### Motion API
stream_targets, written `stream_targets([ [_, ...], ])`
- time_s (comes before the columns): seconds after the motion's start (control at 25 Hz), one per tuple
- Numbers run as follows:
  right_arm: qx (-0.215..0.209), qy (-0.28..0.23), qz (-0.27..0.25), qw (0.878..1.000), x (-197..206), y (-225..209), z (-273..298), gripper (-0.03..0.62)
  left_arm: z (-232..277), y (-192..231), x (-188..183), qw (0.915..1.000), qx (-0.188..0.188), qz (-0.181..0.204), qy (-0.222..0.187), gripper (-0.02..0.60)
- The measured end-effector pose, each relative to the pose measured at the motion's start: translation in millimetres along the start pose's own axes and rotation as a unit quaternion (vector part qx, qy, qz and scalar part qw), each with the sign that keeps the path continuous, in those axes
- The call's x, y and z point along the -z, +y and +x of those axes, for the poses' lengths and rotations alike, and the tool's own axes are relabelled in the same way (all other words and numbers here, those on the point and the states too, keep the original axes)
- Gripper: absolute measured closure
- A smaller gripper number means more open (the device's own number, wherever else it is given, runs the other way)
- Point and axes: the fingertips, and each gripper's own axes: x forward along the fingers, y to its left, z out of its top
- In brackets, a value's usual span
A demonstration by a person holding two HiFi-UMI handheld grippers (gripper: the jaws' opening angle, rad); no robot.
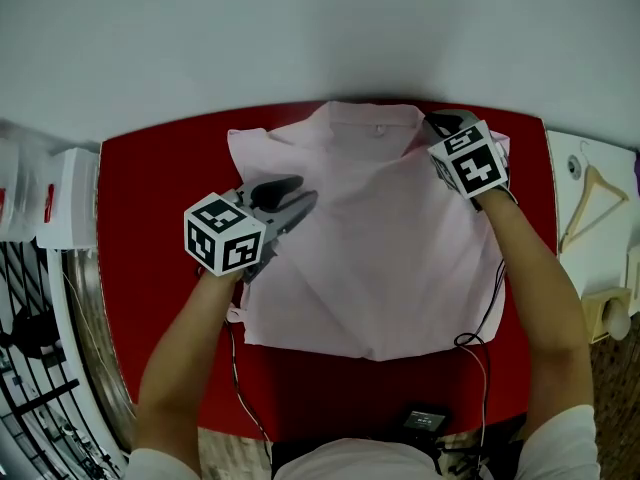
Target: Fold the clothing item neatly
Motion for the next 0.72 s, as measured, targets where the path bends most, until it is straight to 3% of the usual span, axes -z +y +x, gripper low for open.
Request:
stream_targets([
  [0.12,0.001,-0.005,0.053,0.999,-6.7,-10.2,17.0,0.563,-10.5,13.6,-8.5,0.9995,-0.027,-0.002,-0.017,0.434],
  [0.16,0.005,-0.006,0.064,0.998,-7.7,-12.8,21.6,0.536,-14.9,18.9,-11.1,0.999,-0.037,-0.002,-0.024,0.434],
  [0.2,0.01,-0.01,0.072,0.997,-9.9,-15.0,24.5,0.433,-19.7,25.1,-13.0,0.9984,-0.047,-0.003,-0.03,0.434],
  [0.24,0.017,-0.018,0.075,0.997,-14.2,-16.0,24.8,0.387,-25.0,32.1,-14.0,0.9977,-0.059,-0.004,-0.034,0.434],
  [0.36,0.039,-0.066,0.064,0.995,-37.6,-10.9,12.7,0.387,-40.8,52.5,-12.7,0.995,-0.089,-0.009,-0.046,0.434],
  [0.44,0.03,-0.094,0.053,0.994,-56.7,4.5,4.8,0.387,-50.6,64.0,-11.5,0.9928,-0.104,-0.017,-0.056,0.434],
  [0.56,-0.06,-0.091,0.072,0.992,-71.8,56.5,10.1,0.412,-63.5,82.9,-6.0,0.9884,-0.132,-0.038,-0.065,0.434],
  [0.6,-0.1,-0.08,0.089,0.988,-71.9,77.2,15.3,0.479,-66.5,88.5,-3.3,0.9867,-0.14,-0.048,-0.066,0.434],
  [0.64,-0.137,-0.067,0.11,0.982,-70.0,96.7,21.5,0.546,-68.6,92.9,0.0,0.9853,-0.146,-0.058,-0.066,0.434],
  [0.72,-0.197,-0.039,0.157,0.967,-64.3,127.9,35.9,0.553,-68.9,97.1,9.7,0.9843,-0.147,-0.079,-0.057,0.434],
])
